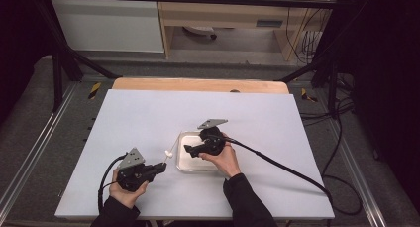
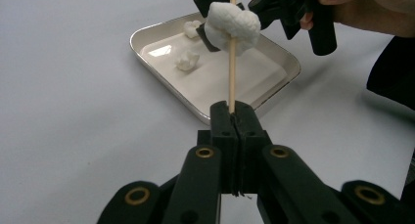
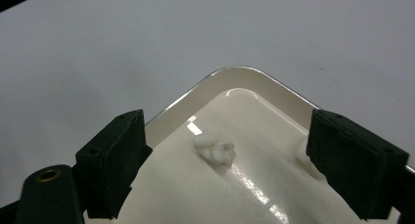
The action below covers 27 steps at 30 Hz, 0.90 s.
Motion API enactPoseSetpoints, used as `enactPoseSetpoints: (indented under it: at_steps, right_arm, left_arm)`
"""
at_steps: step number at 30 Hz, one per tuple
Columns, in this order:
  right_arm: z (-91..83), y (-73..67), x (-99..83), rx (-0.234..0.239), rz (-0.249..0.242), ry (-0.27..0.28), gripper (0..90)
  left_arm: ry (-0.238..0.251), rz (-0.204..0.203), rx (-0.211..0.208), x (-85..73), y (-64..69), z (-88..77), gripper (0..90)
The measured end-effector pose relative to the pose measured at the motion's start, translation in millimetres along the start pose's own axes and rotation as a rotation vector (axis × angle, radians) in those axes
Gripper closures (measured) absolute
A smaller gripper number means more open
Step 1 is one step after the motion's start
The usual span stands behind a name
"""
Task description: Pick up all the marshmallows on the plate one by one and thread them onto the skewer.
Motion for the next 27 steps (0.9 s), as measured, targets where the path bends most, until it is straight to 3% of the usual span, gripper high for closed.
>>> enactPoseSetpoints:
  at_steps: [3, 14, 27]
  right_arm:
    - [4.5, -0.4, -1.2, -0.005, -0.023, -0.021, 21.3]
    - [18.3, -0.4, -4.8, -0.014, -0.036, -0.046, 41.4]
    - [23.8, -1.4, -11.5, 0.002, -0.050, -0.079, 55.6]
  left_arm:
    - [0.000, -0.002, 0.000, -0.2, -0.7, 0.0, 88.6]
    - [0.001, -0.001, -0.002, 0.0, -0.5, -0.4, 88.6]
    - [-0.008, 0.002, -0.005, -0.9, 1.0, 1.8, 88.6]
Point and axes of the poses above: each handheld gripper's, and its own axes: z roughly forward along the jaws, x roughly out of its top, y roughly to its right, the point moved 8 cm from there along z, roughly forward along the jaws
